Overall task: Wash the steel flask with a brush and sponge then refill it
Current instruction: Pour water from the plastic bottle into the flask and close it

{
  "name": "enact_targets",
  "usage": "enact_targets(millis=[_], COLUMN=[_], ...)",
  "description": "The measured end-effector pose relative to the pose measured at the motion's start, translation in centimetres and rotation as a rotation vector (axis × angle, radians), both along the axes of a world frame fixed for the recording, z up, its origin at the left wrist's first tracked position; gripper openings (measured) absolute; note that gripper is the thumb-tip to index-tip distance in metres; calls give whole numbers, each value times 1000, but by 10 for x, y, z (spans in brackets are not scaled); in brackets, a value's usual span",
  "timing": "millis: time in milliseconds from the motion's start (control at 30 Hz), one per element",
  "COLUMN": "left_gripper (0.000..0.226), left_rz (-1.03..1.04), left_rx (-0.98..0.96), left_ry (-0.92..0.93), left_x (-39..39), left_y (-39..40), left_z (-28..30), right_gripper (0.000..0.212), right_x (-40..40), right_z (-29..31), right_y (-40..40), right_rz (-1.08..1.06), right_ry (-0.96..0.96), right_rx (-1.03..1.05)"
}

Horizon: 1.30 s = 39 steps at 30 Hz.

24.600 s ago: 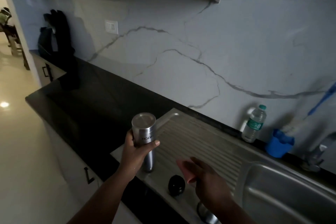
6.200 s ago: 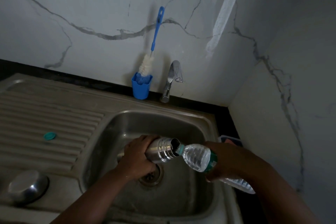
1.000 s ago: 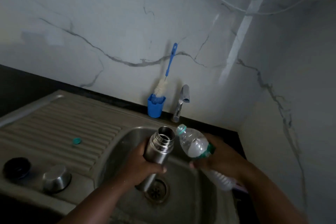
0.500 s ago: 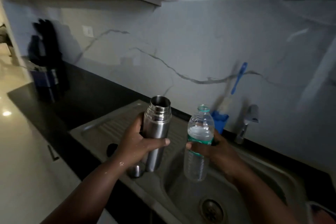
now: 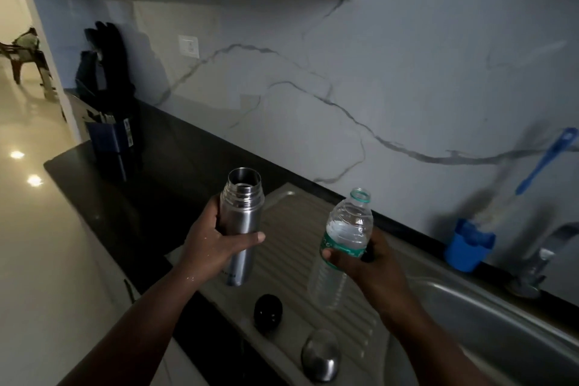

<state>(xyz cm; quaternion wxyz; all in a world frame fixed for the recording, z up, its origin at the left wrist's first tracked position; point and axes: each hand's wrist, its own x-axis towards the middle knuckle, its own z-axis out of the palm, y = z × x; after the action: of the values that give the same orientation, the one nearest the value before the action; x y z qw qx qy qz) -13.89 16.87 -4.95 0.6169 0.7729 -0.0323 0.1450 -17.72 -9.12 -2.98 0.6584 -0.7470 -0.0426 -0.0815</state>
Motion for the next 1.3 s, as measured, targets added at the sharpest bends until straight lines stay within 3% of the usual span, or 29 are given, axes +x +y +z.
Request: enact_targets(millis=[233, 467, 733, 800, 900, 1000, 1033, 1067, 1167, 1233, 1300], left_gripper=[90, 90, 95, 107, 124, 84, 73, 72, 91, 79, 69], left_rz=[-32, -30, -42, -61, 108, 224, 155, 26, -335, -405, -384], left_rx=[-58, 54, 12, 15, 84, 237, 272, 282, 145, -36, -78], left_ry=[109, 131, 121, 97, -169, -696, -740, -664, -130, 46, 140], left_x=[33, 47, 47, 41, 23, 9, 7, 4, -6, 3, 14], left_y=[13, 19, 25, 23, 13, -7, -18, -32, -76, -92, -95], left_z=[-43, -69, -77, -70, -39, -3, 1, 5, 6, -7, -12], right_gripper=[52, 55, 58, 57, 60, 65, 65, 65, 74, 83, 84], right_x=[28, 38, 45, 45, 45, 45, 45, 46, 44, 45, 53], right_z=[-15, -28, -31, -29, -24, -15, -12, -8, 3, 6, 1], right_y=[18, 21, 31, 32, 35, 36, 36, 36, 33, 24, 10], right_rz=[-33, -60, -39, -40, -36, -13, 1, 17, 155, 312, 297], right_ry=[67, 113, 131, 131, 125, 106, 100, 100, 94, 127, 273], right_rx=[-34, -34, -22, -23, -23, -13, 12, 37, 119, 192, 332])
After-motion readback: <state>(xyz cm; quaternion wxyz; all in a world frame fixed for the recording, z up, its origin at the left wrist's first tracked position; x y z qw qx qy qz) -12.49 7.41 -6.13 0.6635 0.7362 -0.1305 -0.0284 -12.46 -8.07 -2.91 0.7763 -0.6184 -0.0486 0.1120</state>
